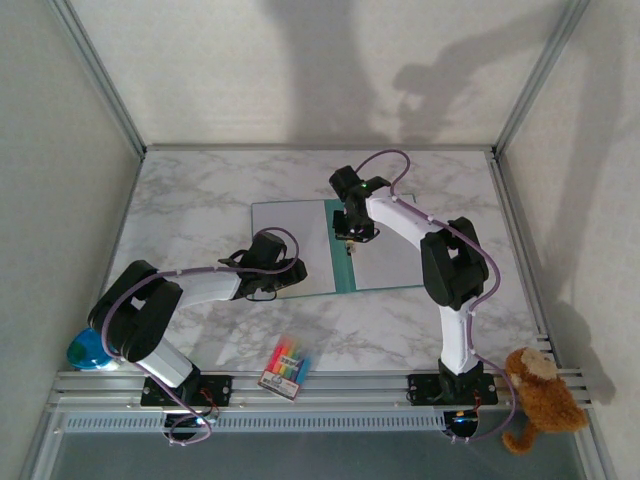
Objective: Put the files into the folder
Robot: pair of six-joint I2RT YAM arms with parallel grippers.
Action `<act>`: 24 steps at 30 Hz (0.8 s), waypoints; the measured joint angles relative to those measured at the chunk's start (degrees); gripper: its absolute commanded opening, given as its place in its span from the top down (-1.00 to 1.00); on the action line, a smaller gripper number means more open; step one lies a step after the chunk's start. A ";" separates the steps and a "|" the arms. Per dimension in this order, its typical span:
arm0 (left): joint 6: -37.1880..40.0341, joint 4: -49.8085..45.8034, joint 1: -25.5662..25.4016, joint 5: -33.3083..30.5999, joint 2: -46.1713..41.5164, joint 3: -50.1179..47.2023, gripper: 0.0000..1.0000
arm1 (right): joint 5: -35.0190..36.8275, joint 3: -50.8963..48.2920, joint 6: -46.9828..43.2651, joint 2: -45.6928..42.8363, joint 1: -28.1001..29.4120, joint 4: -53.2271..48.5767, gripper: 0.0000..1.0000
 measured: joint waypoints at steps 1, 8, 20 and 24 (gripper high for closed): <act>0.00 0.00 0.00 0.00 0.00 0.00 -0.19 | 0.02 0.00 0.00 0.00 0.00 0.00 0.66; 0.00 0.00 0.00 0.00 0.00 0.02 -0.18 | 0.07 0.00 0.02 0.00 0.00 -0.20 0.54; 0.02 0.22 0.00 0.00 0.48 0.39 -0.18 | 0.22 0.04 -0.02 0.00 -0.04 -0.46 0.53; 0.02 0.22 0.00 0.00 0.59 0.39 -0.18 | 0.22 0.31 -0.04 0.07 -0.04 -0.90 0.56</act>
